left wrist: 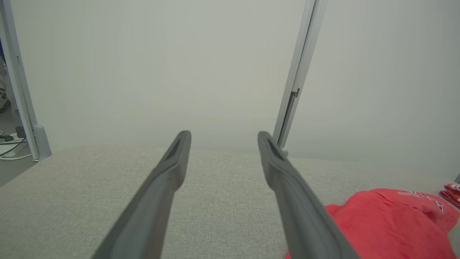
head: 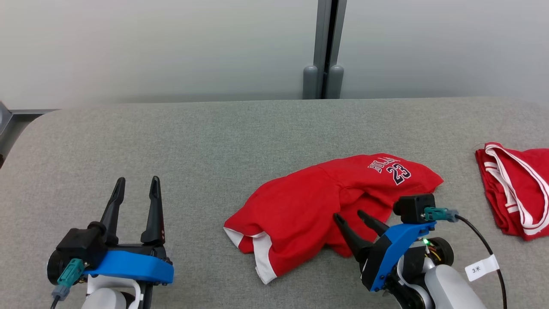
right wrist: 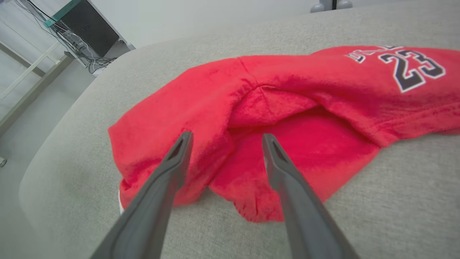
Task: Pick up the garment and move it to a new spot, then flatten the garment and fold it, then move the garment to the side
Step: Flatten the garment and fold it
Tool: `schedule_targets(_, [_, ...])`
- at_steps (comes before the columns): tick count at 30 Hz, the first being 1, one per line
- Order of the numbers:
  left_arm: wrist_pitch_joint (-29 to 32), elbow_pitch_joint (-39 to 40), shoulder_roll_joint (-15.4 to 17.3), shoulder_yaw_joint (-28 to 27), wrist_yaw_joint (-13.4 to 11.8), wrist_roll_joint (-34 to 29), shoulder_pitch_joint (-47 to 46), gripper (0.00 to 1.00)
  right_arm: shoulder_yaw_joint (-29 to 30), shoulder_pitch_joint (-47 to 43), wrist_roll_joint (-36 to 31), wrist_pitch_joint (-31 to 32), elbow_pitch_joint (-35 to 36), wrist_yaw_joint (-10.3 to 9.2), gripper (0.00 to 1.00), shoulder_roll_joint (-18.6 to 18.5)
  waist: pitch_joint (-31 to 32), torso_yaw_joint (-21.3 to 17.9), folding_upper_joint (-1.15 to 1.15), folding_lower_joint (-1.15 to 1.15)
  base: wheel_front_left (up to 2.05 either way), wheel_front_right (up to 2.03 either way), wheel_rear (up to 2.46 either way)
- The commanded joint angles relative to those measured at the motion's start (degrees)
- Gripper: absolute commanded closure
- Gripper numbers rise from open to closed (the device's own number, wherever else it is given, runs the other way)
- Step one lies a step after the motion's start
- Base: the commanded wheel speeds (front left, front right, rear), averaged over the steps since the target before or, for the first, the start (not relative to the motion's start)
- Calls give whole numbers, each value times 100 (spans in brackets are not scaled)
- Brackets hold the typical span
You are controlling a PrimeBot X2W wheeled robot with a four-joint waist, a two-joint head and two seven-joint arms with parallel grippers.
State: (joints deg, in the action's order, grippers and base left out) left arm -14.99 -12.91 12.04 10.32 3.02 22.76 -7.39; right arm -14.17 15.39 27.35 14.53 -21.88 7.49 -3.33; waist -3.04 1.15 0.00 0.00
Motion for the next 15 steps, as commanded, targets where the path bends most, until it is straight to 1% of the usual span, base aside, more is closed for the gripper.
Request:
schedule_targets(1, [-13, 18, 25, 16, -9, 24, -82, 0, -4, -4, -5, 44, 39, 1, 0, 31, -30, 23, 0, 0, 0, 0, 0])
schedule_targets(5, [-7, 13, 34, 37, -3, 33, -125, 0, -58, 138, 31, 97, -88, 1, 0, 40, -86, 98, 0, 0, 0, 0, 0])
schedule_targets(15, [5, 45, 104, 47, -35, 35, -177, 0, -591, 492, 477, -320, -584, 1, 0, 43, -193, 151, 0, 0, 0, 0, 0])
